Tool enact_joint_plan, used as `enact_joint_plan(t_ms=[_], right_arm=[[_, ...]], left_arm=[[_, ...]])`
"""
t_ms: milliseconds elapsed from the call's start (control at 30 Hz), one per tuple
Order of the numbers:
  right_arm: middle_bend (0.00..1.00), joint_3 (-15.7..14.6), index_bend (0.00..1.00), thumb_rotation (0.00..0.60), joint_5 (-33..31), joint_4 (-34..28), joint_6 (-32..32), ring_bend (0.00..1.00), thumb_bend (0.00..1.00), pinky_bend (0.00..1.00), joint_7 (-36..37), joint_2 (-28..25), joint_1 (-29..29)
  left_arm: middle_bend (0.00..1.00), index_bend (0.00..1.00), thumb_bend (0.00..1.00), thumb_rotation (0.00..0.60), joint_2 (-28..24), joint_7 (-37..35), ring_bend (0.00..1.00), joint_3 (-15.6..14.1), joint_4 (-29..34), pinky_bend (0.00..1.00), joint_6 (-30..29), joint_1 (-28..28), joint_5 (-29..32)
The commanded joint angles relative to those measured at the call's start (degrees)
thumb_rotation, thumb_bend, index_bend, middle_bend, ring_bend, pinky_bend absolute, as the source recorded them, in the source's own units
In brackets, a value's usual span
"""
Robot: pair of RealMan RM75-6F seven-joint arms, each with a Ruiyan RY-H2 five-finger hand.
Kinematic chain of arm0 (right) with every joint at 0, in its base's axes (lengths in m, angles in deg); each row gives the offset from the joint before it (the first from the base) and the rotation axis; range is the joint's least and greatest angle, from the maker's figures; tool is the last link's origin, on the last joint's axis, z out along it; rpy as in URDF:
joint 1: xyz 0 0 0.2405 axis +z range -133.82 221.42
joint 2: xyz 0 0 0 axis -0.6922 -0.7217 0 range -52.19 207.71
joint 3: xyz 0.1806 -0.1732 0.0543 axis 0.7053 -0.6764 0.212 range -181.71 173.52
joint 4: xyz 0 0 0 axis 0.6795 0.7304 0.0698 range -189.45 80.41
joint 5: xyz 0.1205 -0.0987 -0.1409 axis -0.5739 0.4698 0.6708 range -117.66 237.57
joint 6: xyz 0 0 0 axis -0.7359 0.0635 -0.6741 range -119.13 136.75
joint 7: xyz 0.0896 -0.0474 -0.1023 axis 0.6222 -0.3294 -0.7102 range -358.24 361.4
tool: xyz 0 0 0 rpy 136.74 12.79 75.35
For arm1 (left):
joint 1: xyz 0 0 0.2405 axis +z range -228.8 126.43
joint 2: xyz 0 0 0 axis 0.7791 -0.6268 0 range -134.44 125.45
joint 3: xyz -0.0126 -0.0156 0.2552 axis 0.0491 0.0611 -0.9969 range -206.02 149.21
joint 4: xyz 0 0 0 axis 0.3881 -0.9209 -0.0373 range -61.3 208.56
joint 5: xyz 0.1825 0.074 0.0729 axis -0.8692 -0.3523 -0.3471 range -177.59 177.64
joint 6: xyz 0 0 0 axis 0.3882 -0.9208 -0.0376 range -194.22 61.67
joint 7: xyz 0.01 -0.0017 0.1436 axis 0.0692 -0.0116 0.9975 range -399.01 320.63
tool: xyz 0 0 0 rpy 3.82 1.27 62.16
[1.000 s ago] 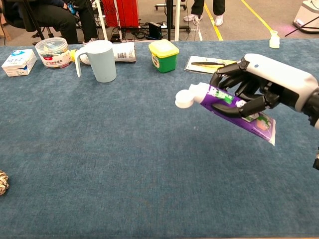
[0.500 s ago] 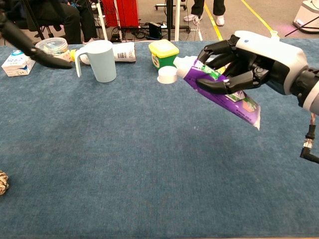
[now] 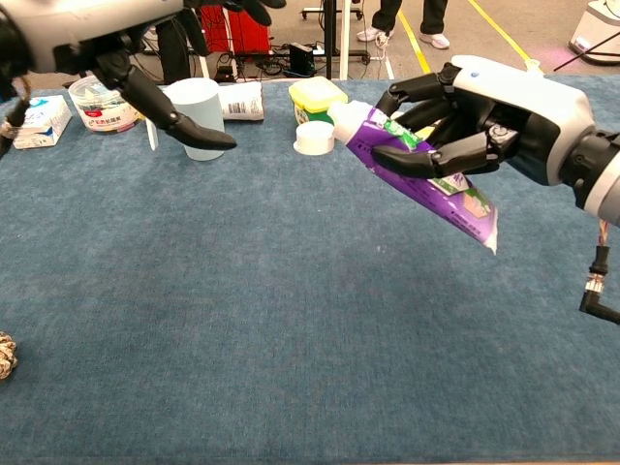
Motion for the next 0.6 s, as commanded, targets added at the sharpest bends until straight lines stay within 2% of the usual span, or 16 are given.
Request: enact_joint_plan(t_ms=[33, 600], right_arm=[[0.85, 0.3, 0.72, 0.543, 0.0, -1.0, 0.1, 1.0, 0.58, 1.0, 0.3, -0.3, 0.1], [0.85, 0.1, 0.72, 0.543, 0.5, -3.8, 0.7, 1.0, 0.58, 1.0, 2.4, -1.2, 0.3]], left_arm=[[0.14, 0.06, 0.11, 0.439, 1.7, 0.2, 0.08, 0.0, -1.4, 0.27, -0.2, -1.1, 0.0], [0.14, 0.06, 0.11, 0.431, 7.7, 0.6, 0.07, 0.4, -7.6, 0.27, -0.6, -4.9, 0.4]])
